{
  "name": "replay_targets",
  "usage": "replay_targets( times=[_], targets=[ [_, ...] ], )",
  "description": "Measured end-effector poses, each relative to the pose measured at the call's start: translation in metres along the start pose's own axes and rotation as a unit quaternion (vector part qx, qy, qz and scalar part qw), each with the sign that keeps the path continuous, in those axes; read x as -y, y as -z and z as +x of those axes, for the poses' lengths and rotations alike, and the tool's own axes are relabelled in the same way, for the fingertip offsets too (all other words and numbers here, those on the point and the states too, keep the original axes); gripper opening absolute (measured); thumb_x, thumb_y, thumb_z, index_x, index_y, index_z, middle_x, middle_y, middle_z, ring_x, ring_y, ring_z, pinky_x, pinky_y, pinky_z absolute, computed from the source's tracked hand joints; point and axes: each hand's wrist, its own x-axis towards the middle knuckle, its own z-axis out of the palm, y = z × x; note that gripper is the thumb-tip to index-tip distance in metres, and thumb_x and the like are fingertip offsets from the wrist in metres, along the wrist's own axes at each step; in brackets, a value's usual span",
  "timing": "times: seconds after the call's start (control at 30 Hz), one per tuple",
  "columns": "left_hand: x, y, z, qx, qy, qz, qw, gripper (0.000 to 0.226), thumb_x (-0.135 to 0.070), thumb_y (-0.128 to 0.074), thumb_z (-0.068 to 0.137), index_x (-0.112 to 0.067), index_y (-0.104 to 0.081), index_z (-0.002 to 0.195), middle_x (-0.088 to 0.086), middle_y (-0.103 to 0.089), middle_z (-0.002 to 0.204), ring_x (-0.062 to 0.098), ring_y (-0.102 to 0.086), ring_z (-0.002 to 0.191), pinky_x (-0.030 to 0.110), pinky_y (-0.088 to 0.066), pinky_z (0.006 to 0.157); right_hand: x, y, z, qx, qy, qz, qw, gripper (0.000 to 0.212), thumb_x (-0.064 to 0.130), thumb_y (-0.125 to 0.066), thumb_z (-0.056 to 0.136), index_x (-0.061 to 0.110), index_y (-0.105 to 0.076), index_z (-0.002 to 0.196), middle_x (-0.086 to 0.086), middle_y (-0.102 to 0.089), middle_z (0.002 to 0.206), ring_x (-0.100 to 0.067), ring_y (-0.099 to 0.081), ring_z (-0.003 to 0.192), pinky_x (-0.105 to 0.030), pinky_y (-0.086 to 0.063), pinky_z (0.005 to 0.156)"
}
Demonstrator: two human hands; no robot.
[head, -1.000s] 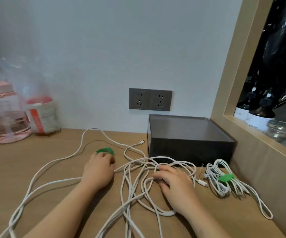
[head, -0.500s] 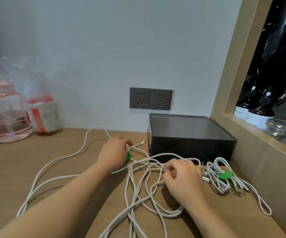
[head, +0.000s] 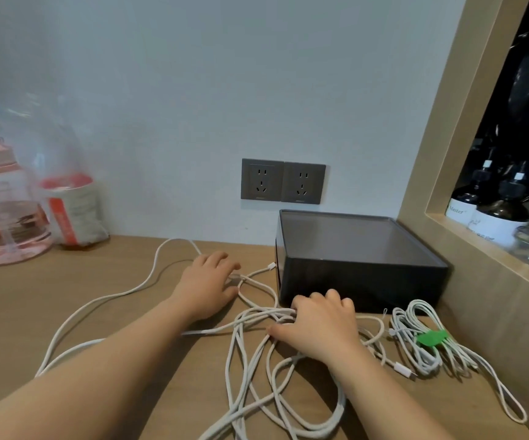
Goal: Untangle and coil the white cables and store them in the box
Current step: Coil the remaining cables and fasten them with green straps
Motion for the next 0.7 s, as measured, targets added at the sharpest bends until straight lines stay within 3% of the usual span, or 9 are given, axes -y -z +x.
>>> replay_targets(
  times=[0.1,0.17,0.23,0.4,0.53,0.6,0.7],
  targets=[
    [0.005,0.006,-0.015,-0.074,0.057,0.105,0.99,0.046,-0.047,-0.048,0.093,-0.025,-0.046,0.132,0.009,-0.047,0.129,0.027,-0.047,0.115,0.035,-0.044,0.089,0.01,-0.001,0.002,-0.009,0.015,0.018,1.0,0.057,0.065,-0.042,0.085,0.02,-0.056,0.118,-0.002,-0.053,0.119,-0.025,-0.041,0.114,-0.04,-0.033,0.097],
    [0.005,0.008,-0.018,-0.055,0.096,0.079,0.991,0.042,-0.047,-0.047,0.094,-0.02,-0.046,0.126,0.009,-0.049,0.118,0.028,-0.056,0.101,0.033,-0.047,0.074,0.015,-0.003,0.004,-0.001,0.012,0.036,0.999,0.063,0.068,-0.043,0.083,0.018,-0.052,0.121,-0.003,-0.052,0.121,-0.025,-0.044,0.115,-0.039,-0.035,0.096],
    [0.004,0.007,-0.014,-0.047,0.096,0.048,0.993,0.035,-0.042,-0.046,0.096,-0.016,-0.046,0.12,0.01,-0.053,0.113,0.029,-0.06,0.093,0.035,-0.049,0.069,0.017,-0.005,0.005,0.006,0.009,0.043,0.999,0.064,0.067,-0.047,0.082,0.019,-0.05,0.124,-0.004,-0.051,0.122,-0.025,-0.046,0.115,-0.039,-0.037,0.096],
    [0.007,-0.006,0.005,-0.078,0.048,-0.051,0.994,0.02,-0.016,-0.046,0.095,-0.011,-0.055,0.112,0.012,-0.059,0.109,0.03,-0.056,0.096,0.039,-0.048,0.079,0.024,-0.004,0.009,0.02,0.013,0.052,0.998,0.049,0.052,-0.054,0.084,0.018,-0.05,0.12,-0.004,-0.054,0.117,-0.024,-0.049,0.11,-0.039,-0.038,0.095],
    [0.01,-0.015,0.002,-0.115,0.022,-0.116,0.986,0.043,0.0,-0.049,0.086,-0.014,-0.054,0.126,0.011,-0.057,0.121,0.03,-0.051,0.111,0.038,-0.044,0.089,0.027,-0.005,0.014,0.065,0.001,0.116,0.991,0.033,0.039,-0.057,0.087,0.017,-0.052,0.112,-0.002,-0.059,0.106,-0.022,-0.055,0.101,-0.038,-0.043,0.092],
    [0.012,-0.013,0.0,-0.134,0.024,-0.082,0.987,0.053,-0.003,-0.053,0.085,-0.021,-0.047,0.135,0.01,-0.05,0.13,0.03,-0.044,0.119,0.039,-0.041,0.095,0.028,-0.007,0.015,0.075,0.005,0.141,0.987,0.024,0.033,-0.056,0.089,0.018,-0.055,0.108,-0.002,-0.061,0.102,-0.021,-0.058,0.097,-0.04,-0.046,0.092],
    [0.01,-0.004,-0.002,-0.119,0.004,0.024,0.993,0.06,-0.024,-0.058,0.09,-0.036,-0.034,0.143,0.007,-0.026,0.151,0.032,-0.025,0.136,0.044,-0.03,0.106,0.028,-0.009,0.011,0.038,0.013,0.164,0.986,0.021,0.03,-0.055,0.09,0.018,-0.052,0.108,0.0,-0.059,0.1,-0.017,-0.059,0.091,-0.037,-0.051,0.086]
  ],
)
